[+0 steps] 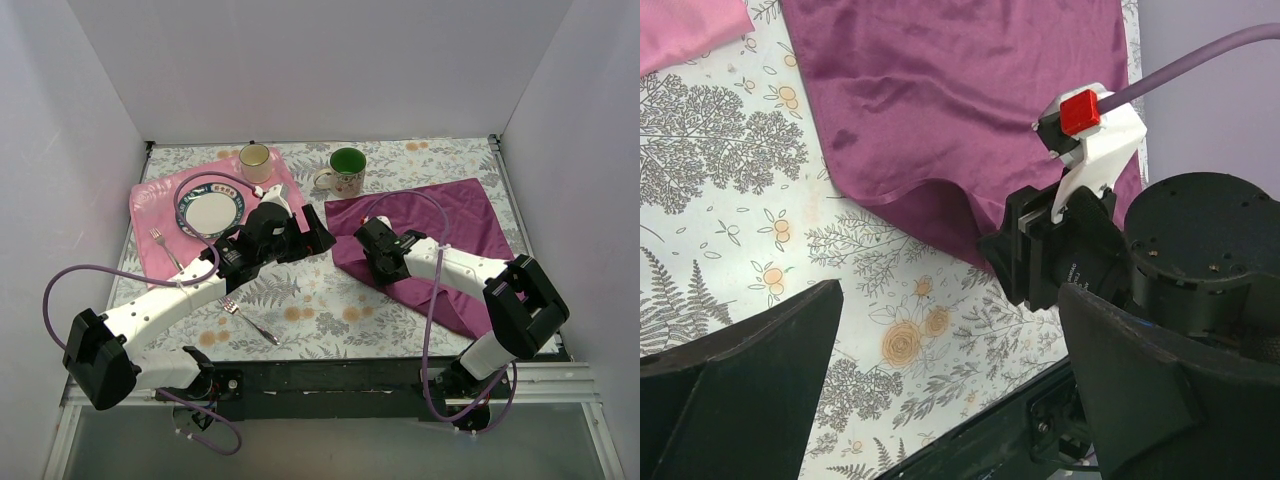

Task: Fold the napkin, place the utensils inside, and roll it up
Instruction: Flatten the napkin out

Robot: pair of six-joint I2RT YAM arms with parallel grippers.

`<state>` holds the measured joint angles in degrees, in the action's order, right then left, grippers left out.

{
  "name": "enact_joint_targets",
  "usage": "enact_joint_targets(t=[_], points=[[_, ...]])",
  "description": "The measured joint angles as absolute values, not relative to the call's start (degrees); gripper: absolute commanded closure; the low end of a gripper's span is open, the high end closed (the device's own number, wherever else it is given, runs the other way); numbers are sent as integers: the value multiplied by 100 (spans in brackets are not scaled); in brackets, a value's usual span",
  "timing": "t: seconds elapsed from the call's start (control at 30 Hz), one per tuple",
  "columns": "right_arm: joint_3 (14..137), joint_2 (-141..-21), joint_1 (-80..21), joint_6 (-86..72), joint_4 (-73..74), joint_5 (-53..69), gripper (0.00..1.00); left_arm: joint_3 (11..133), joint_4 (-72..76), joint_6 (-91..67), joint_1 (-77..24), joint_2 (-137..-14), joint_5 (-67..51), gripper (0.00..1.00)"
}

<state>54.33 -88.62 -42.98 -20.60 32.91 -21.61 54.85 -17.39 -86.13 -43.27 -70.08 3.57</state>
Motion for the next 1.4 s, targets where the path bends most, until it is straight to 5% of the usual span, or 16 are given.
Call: enact_joint_targets(t=[0.3, 0.93, 1.4], points=[[5437, -8868, -4298, -1984, 3295, -2233, 99, 5472, -1706, -8593, -4327, -7008, 338, 8], [5529, -8213, -4316, -1004, 4178, 340, 99, 5472, -1723, -8506, -4327, -7008, 322, 5], [4871, -8213, -4316, -1282, 3398, 2665, 99, 5472, -1798, -8482, -4327, -7008, 123, 5]])
